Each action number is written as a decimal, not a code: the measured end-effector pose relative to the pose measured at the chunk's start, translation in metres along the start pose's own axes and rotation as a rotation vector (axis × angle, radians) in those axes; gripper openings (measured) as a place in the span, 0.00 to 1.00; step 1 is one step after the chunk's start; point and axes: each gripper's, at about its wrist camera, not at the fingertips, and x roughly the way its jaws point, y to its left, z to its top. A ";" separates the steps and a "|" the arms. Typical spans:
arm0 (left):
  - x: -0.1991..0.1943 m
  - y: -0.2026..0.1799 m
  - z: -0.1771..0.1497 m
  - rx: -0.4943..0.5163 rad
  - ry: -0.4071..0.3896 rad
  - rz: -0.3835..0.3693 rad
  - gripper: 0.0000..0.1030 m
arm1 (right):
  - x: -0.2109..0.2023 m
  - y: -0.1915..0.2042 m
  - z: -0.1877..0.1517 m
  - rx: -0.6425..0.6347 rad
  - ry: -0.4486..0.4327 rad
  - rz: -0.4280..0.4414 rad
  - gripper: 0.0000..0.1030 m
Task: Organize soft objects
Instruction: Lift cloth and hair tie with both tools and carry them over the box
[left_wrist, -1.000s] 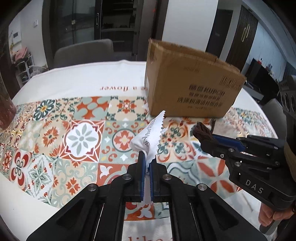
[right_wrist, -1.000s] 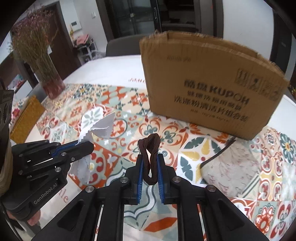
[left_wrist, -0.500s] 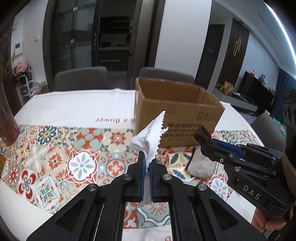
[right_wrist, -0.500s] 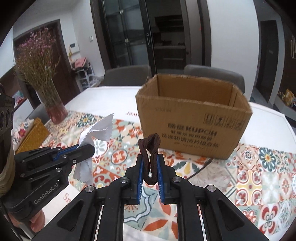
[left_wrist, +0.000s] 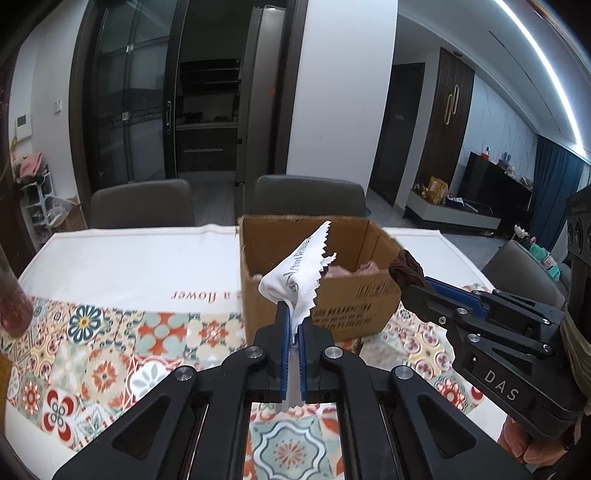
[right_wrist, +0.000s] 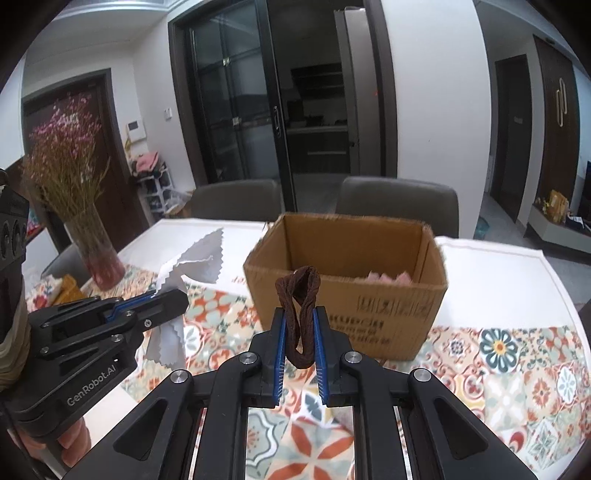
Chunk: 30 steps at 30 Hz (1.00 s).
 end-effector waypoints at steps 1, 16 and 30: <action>0.001 -0.002 0.006 0.007 -0.006 -0.001 0.06 | -0.001 -0.002 0.004 0.002 -0.007 -0.001 0.15; 0.039 -0.018 0.049 0.073 0.001 -0.026 0.06 | 0.010 -0.031 0.049 0.009 -0.047 -0.023 0.15; 0.093 -0.023 0.075 0.113 0.070 -0.046 0.06 | 0.043 -0.052 0.074 0.003 -0.011 -0.035 0.15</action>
